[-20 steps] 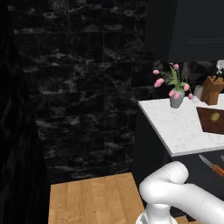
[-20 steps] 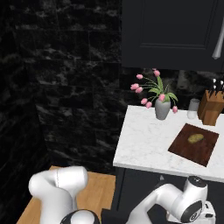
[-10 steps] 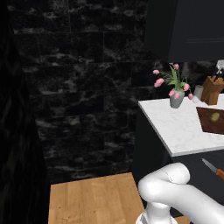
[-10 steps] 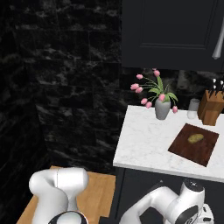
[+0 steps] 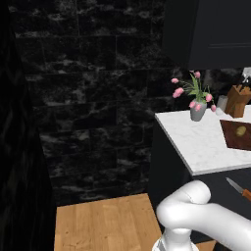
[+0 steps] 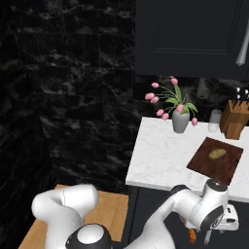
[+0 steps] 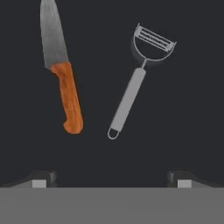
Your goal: Place the appropriate cutting tool for cutting the potato skin on the cutting board.
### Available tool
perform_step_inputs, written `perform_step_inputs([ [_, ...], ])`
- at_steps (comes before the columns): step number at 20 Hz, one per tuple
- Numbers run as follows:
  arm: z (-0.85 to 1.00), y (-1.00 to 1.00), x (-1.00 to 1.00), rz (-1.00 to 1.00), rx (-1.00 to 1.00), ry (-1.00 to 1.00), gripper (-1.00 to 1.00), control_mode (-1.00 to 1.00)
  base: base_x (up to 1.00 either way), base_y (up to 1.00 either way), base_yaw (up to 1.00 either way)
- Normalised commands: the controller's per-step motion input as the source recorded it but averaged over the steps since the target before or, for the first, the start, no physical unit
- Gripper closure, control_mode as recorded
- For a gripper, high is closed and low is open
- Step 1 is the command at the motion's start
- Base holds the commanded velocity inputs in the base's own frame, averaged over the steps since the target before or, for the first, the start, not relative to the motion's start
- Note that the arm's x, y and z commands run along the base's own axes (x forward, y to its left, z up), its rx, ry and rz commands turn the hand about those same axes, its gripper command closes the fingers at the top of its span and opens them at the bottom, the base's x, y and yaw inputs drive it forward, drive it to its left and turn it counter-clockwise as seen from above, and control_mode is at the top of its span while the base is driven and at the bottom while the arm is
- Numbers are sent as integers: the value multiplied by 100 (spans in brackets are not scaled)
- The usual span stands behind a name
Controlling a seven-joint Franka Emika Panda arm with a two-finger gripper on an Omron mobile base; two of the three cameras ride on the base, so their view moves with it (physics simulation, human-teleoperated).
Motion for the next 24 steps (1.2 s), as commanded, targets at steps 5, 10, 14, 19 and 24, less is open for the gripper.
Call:
perform_step_inputs([
  [5,-15,-38,26,-12,6,-3,-100,-100,0,0,0],
  [10,-21,-2,23,-18,1,0,-100,-100,0,0,0],
  [14,-17,2,34,-17,0,0,-100,-100,0,0,0],
  [19,-48,11,0,-12,0,0,-100,-100,0,0,0],
  [24,-52,3,0,-9,0,0,-100,-100,0,0,0],
])
